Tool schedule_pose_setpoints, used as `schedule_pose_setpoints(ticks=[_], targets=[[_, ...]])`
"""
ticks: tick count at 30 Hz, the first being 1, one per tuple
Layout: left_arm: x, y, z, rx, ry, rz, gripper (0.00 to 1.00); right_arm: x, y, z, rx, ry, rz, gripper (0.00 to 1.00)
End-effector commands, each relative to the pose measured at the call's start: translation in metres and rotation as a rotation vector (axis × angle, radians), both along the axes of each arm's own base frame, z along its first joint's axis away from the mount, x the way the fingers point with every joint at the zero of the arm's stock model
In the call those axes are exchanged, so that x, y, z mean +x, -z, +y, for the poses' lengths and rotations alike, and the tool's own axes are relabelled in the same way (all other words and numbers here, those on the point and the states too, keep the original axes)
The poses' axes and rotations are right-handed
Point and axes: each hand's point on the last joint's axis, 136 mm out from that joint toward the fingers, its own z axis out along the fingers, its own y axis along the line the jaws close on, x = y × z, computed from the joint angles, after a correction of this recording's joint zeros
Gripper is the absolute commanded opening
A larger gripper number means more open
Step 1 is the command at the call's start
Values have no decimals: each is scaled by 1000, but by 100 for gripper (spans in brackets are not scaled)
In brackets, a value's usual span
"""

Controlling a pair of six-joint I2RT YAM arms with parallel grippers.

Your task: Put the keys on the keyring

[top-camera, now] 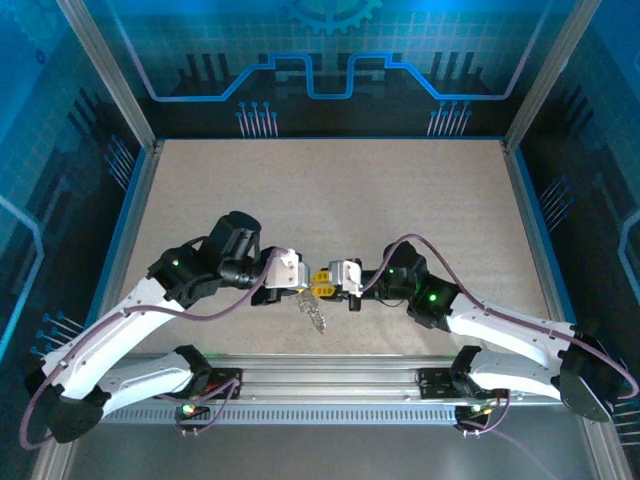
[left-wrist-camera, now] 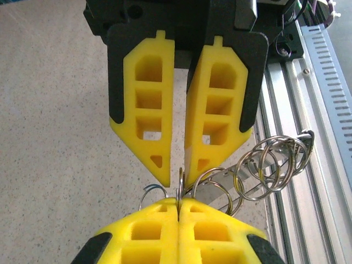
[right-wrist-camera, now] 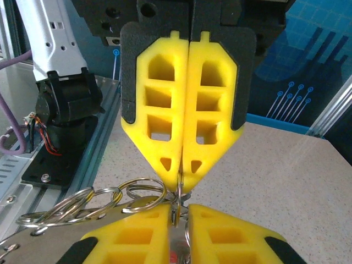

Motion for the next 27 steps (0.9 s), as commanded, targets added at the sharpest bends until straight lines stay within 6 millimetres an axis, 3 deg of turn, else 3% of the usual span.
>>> schedule_pose_setpoints(ticks=[1,10,12,13,15,17,27], targets=[[-5,-2,3,42,45,-1,0,5,-4,5,-11,21,21,17],[-4,-1,-1,64,74,-3,0,9,1,8,-22,31,68,11],[-4,-2,-3,57,75,1,0,9,2,9,-24,24,75,0],[-3,-4,-4,47,68,3,0,8,1,10,-20,18,78,0],[1,-8,-6,16,41,-6,14,7,-1,10,8,17,76,0],[0,-13,-6,-29,24,-19,19,7,-7,7,59,11,71,0],[-5,-16,8,-124,-55,-12,18,-1,-32,-5,200,-5,7,0]])
